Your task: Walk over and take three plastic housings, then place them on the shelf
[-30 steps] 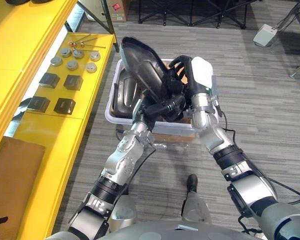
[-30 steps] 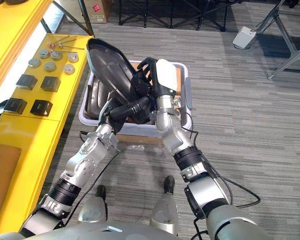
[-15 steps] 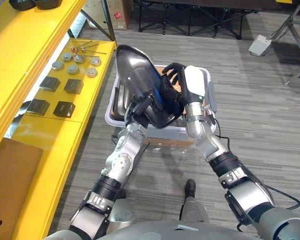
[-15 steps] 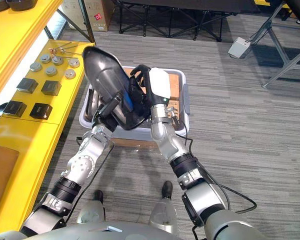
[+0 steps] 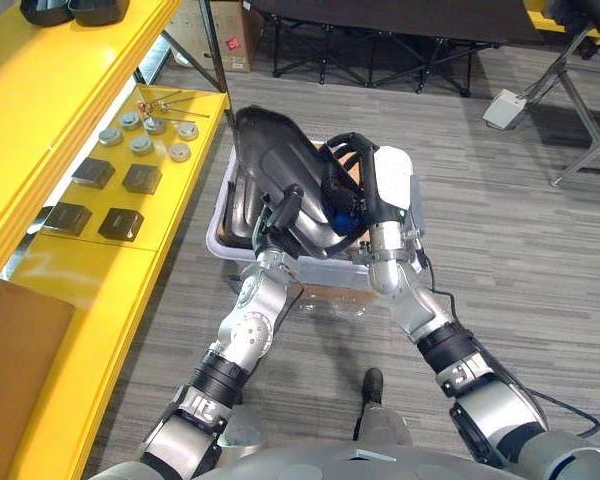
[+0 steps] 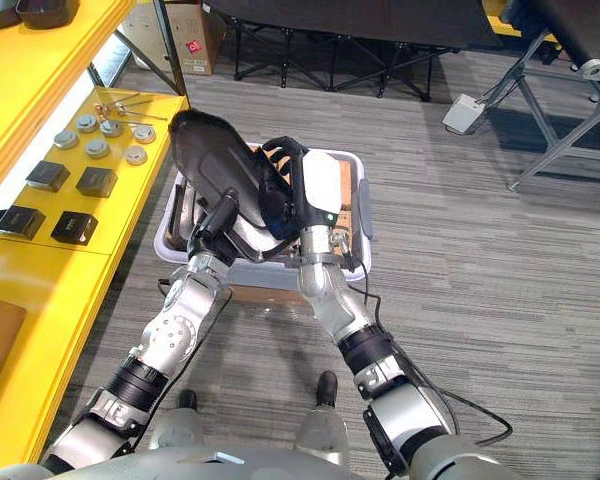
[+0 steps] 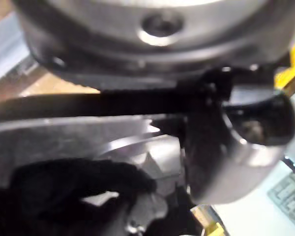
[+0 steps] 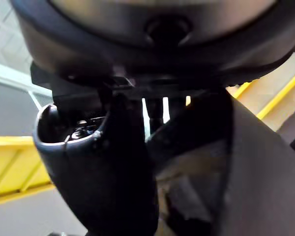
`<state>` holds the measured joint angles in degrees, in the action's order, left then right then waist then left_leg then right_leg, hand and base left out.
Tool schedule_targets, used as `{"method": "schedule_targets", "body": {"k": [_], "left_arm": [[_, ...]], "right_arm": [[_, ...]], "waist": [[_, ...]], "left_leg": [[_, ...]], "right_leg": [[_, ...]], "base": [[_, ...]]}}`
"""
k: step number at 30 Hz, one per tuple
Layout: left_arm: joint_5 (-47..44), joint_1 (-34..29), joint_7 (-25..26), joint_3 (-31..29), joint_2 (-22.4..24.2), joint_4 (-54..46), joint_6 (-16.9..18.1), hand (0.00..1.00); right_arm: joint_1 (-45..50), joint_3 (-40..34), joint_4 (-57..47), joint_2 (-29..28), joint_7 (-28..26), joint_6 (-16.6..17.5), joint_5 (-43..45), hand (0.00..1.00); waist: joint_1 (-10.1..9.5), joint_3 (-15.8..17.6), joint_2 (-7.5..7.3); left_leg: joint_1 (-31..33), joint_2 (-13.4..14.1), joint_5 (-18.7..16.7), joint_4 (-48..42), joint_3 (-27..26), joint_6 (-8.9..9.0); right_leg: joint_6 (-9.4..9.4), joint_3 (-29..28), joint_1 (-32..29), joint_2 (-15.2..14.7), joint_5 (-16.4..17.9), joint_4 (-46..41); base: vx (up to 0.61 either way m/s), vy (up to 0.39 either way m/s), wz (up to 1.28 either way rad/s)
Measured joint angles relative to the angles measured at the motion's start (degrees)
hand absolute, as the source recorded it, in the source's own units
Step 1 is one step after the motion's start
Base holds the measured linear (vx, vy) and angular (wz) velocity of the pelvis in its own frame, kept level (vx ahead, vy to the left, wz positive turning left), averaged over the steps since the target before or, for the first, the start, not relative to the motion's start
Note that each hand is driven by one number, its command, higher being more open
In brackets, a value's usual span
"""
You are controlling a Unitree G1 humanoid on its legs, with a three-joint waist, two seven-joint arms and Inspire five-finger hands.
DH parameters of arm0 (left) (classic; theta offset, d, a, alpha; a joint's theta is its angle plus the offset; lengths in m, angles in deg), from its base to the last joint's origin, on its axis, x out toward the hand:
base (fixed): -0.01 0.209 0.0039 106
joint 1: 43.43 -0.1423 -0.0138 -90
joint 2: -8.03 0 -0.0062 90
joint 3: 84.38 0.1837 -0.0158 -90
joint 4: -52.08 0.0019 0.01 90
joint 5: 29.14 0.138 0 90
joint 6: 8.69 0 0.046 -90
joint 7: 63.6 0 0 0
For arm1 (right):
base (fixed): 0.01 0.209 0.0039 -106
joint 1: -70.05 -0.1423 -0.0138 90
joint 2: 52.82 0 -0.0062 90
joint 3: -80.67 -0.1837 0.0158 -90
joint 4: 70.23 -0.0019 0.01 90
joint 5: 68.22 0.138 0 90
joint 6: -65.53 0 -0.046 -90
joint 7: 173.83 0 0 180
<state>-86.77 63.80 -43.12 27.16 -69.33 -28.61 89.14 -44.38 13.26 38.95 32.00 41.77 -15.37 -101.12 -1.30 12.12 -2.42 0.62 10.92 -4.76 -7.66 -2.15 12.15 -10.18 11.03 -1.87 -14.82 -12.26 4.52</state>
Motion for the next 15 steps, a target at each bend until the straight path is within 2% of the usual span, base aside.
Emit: {"method": "schedule_targets", "body": {"k": [2,5,8,10,12,15], "left_arm": [[2.3,0.0,0.0,-0.3,0.2,-1.1,1.0,0.00],[8.4,-1.7,0.0,-2.7,0.9,-7.8,1.3,0.00],[18.5,-2.4,1.5,-5.6,3.1,-13.8,2.1,0.00],[25.2,-2.4,2.7,-7.6,3.9,-16.7,2.1,0.00],[34.3,-2.5,5.5,-9.9,3.9,-17.7,2.1,0.00],[49.4,-4.6,12.8,-16.0,3.8,-18.0,2.0,0.00]], "right_arm": [[1.5,-0.1,-2.2,0.0,0.0,0.7,0.0,1.00],[2.5,-0.7,-8.3,-0.4,-0.5,2.1,2.2,1.00],[4.1,-2.5,-14.3,-0.6,-6.9,5.2,13.7,1.00],[4.8,-4.0,-16.3,-1.0,-11.6,5.9,18.4,1.00],[5.7,-5.4,-18.7,-1.1,-16.2,6.1,23.9,1.00],[5.7,-8.8,-24.6,-1.0,-22.8,6.1,34.1,1.00]], "waist": [[0.02,-0.4,-0.06],[0.13,-0.5,-0.01],[0.26,-2.4,0.08],[0.27,-3.0,0.20],[0.23,-4.1,0.23],[0.41,-4.2,0.30]], "left_leg": [[-0.2,0.0,0.0,0.2,-0.3,0.00],[-1.3,0.1,0.1,1.0,-1.0,0.01],[-1.9,0.1,0.1,1.5,-1.4,0.05],[-3.4,0.1,0.0,2.2,-1.9,0.06],[-4.2,0.0,0.0,2.8,-2.4,0.05],[-5.1,0.0,-0.1,3.0,-3.3,-0.12]], "right_leg": [[0.18,0.0,0.0,0.0,0.1,0.0],[0.42,0.1,0.1,0.0,0.3,0.0],[0.43,0.2,0.2,0.0,0.3,0.0],[0.43,0.2,1.3,0.0,0.3,0.0],[0.43,0.3,1.4,0.0,0.3,0.0],[0.67,0.3,1.6,0.0,0.6,0.0]], "base": [[0.01,0.011,-0.05],[0.01,0.007,-0.09],[0.03,0.015,-0.06],[0.03,0.020,-0.08],[0.01,0.018,-0.10],[-0.02,0.006,-0.13]]}}
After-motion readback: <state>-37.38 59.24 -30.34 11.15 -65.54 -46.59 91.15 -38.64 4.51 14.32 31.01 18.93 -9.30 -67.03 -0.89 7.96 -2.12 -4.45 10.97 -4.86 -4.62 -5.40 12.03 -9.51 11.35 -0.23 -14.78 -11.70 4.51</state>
